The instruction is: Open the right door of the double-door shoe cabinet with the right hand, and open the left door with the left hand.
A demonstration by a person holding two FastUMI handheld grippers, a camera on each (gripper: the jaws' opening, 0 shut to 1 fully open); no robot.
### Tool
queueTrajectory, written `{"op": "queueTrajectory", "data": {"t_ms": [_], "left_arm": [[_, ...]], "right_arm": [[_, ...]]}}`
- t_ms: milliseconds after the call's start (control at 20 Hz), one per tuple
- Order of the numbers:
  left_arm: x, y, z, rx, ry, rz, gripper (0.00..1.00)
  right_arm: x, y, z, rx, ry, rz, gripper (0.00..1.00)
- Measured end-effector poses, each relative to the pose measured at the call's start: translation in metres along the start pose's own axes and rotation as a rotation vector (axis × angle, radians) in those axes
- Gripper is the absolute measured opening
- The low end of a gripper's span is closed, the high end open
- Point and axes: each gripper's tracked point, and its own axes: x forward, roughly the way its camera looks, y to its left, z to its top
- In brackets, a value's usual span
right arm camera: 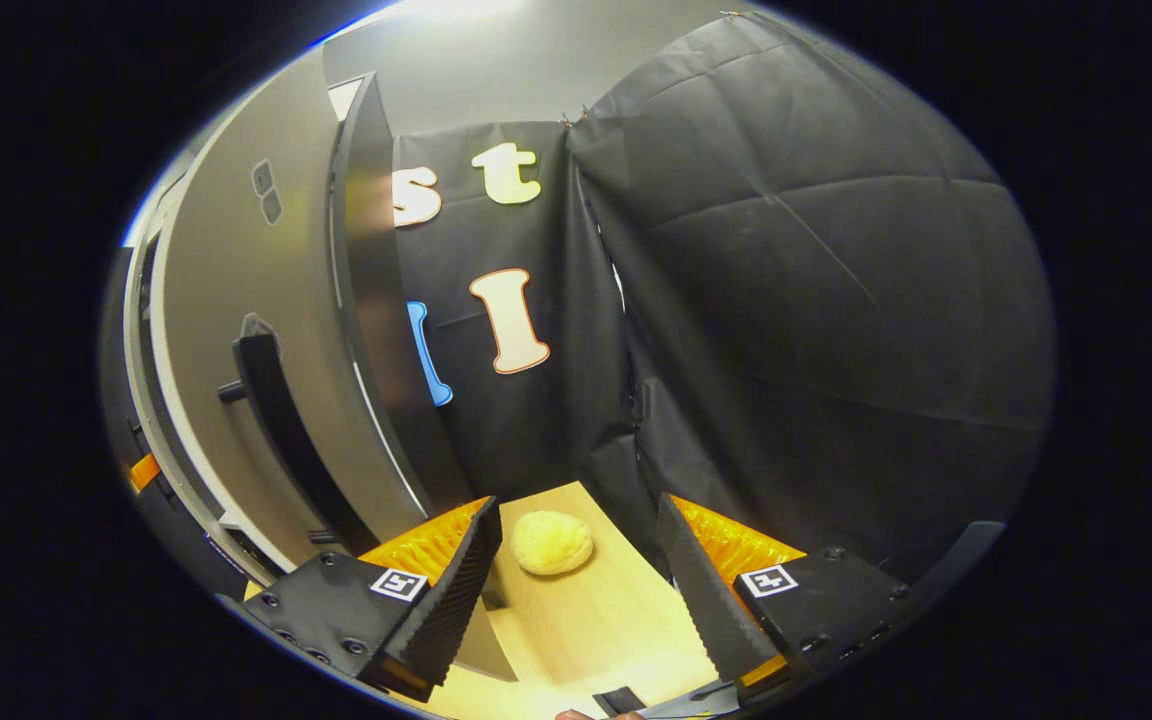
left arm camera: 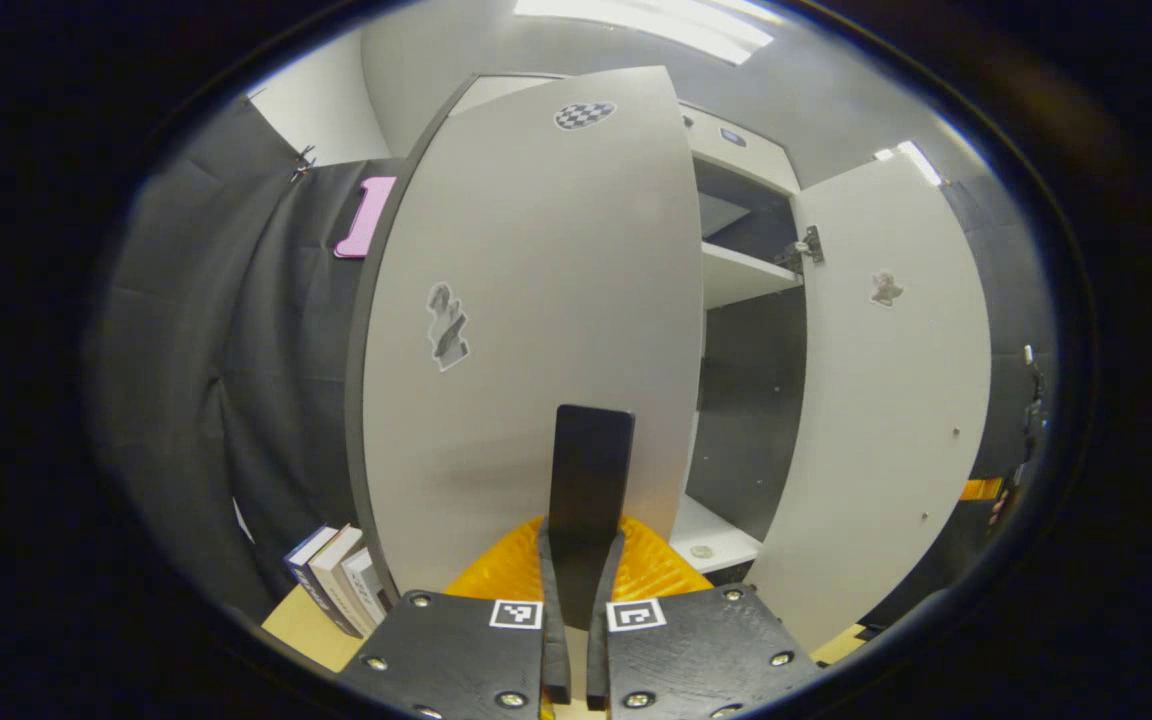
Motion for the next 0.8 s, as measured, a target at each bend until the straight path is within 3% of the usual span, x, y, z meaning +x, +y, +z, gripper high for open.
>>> {"op": "queueTrajectory", "data": {"t_ms": [300, 800], "left_arm": [[-0.009, 0.008, 0.002, 0.006, -0.018, 0.005, 0.08], [-0.016, 0.023, 0.004, 0.009, -0.041, 0.052, 0.08]], "right_arm": [[-0.014, 0.014, -0.009, 0.02, 0.001, 0.013, 0.92], [-0.018, 0.042, -0.02, 0.013, 0.018, 0.053, 0.92]]}}
